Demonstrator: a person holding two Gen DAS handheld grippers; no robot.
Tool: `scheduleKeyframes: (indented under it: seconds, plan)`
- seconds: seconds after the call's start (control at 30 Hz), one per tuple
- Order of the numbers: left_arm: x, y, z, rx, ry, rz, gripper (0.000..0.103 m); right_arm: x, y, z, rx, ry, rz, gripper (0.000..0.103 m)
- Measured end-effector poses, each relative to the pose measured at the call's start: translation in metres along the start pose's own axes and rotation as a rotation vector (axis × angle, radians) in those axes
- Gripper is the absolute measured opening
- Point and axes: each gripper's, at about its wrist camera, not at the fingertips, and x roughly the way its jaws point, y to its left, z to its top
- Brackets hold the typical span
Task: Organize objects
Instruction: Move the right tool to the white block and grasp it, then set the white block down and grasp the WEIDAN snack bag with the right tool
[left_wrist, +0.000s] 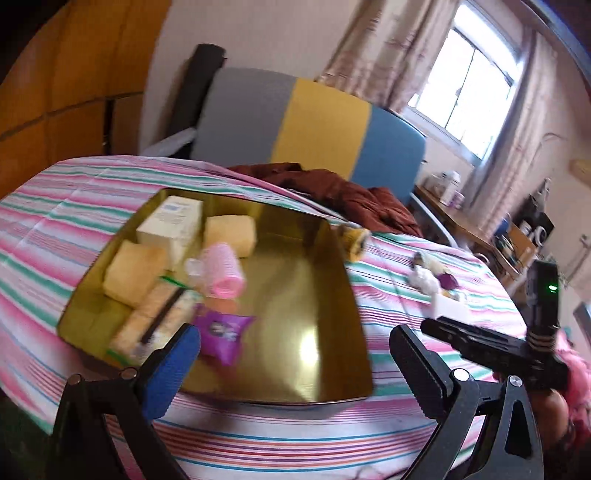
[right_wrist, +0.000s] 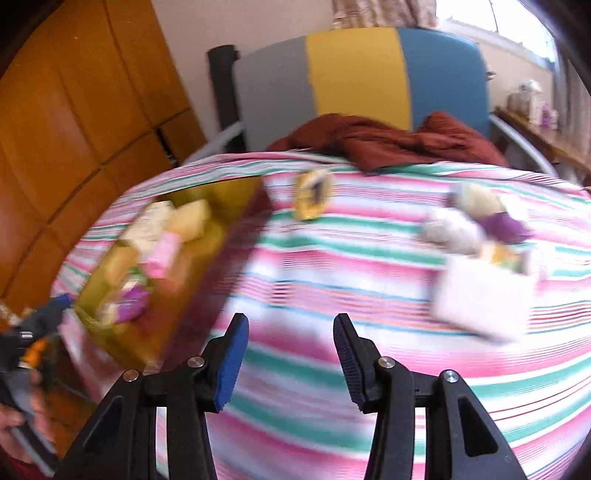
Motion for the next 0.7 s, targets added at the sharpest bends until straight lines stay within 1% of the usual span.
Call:
scheduleKeyframes:
  seconds: [0.1, 0.23, 0.37, 0.47, 0.53, 0.57, 0.63, 0.7]
  plan:
    - [0.003, -0.017, 0.0, 0.027, 0.008, -0.021, 0.103, -0.003, -0.041, 0.012, 0.022, -0.012, -0.081, 0.048]
    - [0.008, -0.036, -0.005, 0.046, 0.039, -0.053, 0.103, 0.0, -0.09, 0.034, 0.058, -0.027, -0.161, 0.048]
    - [0.012, -0.049, -0.01, 0.067, 0.073, -0.068, 0.103, 0.018, -0.126, 0.045, 0.061, 0.033, -0.166, 0.048]
    - [0.011, -0.057, -0.012, 0.088, 0.079, -0.077, 0.103, 0.027, -0.143, 0.039, 0.078, 0.083, -0.152, 0.048]
    - [0.011, -0.062, -0.012, 0.104, 0.083, -0.083, 0.103, 0.028, -0.144, 0.03, 0.086, 0.106, -0.114, 0.048]
    - [0.013, -0.064, -0.012, 0.109, 0.086, -0.085, 0.103, 0.027, -0.144, 0.024, 0.097, 0.115, -0.095, 0.05]
    - [0.015, -0.069, -0.014, 0.116, 0.094, -0.09, 0.103, 0.02, -0.141, 0.016, 0.103, 0.104, -0.094, 0.05]
    - [0.018, -0.073, -0.014, 0.116, 0.1, -0.104, 0.103, 0.013, -0.137, 0.008, 0.134, 0.106, -0.028, 0.05]
